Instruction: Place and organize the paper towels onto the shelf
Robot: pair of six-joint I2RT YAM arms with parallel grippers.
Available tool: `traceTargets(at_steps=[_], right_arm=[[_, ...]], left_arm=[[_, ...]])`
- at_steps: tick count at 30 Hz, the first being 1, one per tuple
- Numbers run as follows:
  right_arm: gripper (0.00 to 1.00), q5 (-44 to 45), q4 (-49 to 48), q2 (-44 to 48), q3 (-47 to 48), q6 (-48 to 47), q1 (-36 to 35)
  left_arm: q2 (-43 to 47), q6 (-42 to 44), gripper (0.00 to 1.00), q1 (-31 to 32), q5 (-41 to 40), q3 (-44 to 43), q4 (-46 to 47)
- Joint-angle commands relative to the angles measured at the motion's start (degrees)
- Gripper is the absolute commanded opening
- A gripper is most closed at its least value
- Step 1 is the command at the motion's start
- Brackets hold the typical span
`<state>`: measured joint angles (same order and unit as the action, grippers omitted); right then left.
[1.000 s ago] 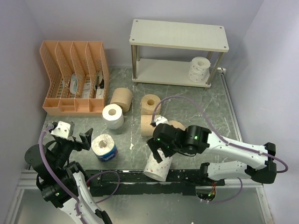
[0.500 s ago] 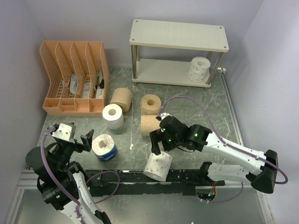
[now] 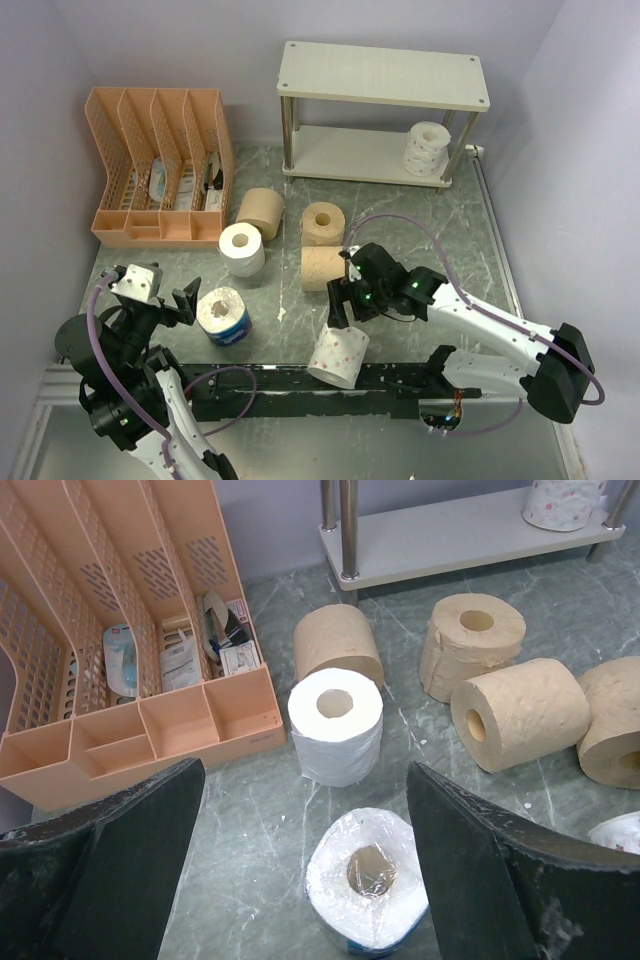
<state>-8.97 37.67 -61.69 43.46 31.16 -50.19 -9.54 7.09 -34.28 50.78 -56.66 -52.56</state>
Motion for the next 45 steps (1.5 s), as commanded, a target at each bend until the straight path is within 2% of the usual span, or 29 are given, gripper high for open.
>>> traceTargets(at_steps=[1, 4, 10, 13, 18, 21, 22, 29, 32, 38, 45], right_arm=[[0.76, -7.05, -3.29, 2.08, -2.30, -2.28, 2.90], [0.65, -10.35, -4.59, 2.57, -4.22, -2.29, 3.83], [0.63, -14.09, -6.04, 3.40, -7.53, -1.64, 4.04], [0.58, -14.49, -6.06, 4.08, -8.21, -1.28, 4.05], [0.31, -14.56, -5.69, 4.63, -8.08, -1.39, 4.05], [0.05, -14.15, -4.54, 4.90, -6.57, -1.07, 4.00], [0.00, -13.88, -4.03, 5.29, -5.72, -0.67, 4.02], [0.00, -10.99, 3.14, 6.78, 7.25, -0.56, 3.80], [0.00, -6.48, 7.78, 5.82, 15.85, -1.43, 3.62], [0.00, 15.50, 17.90, -2.62, 35.04, -7.47, 2.92], [0.00, 34.13, 16.36, -16.11, 47.74, -17.53, 2.93]], left_arm=[[0.68, 0.43, 0.94, 0.42, 0.87, -0.38, 0.27], [0.59, 0.47, 0.94, 0.38, 0.90, -0.35, 0.30], [1.82, 0.47, 0.94, 0.27, 0.72, -0.29, 0.34], [1.42, 0.47, 0.94, 0.32, 0.80, -0.29, 0.31], [1.09, 0.51, 0.94, 0.28, 0.85, -0.29, 0.34], [1.14, 0.55, 0.94, 0.25, 0.90, -0.28, 0.27], [1.15, 0.55, 0.93, 0.31, 0.90, -0.33, 0.24], [1.66, 0.81, 0.94, -0.21, 1.32, -0.29, 0.25], [1.72, 0.89, 0.94, -0.44, 1.46, -0.29, 0.16], [2.41, 1.16, 0.94, -1.05, 1.95, -0.37, 0.09], [3.60, 1.42, 0.94, -1.87, 2.30, -0.38, -0.07]])
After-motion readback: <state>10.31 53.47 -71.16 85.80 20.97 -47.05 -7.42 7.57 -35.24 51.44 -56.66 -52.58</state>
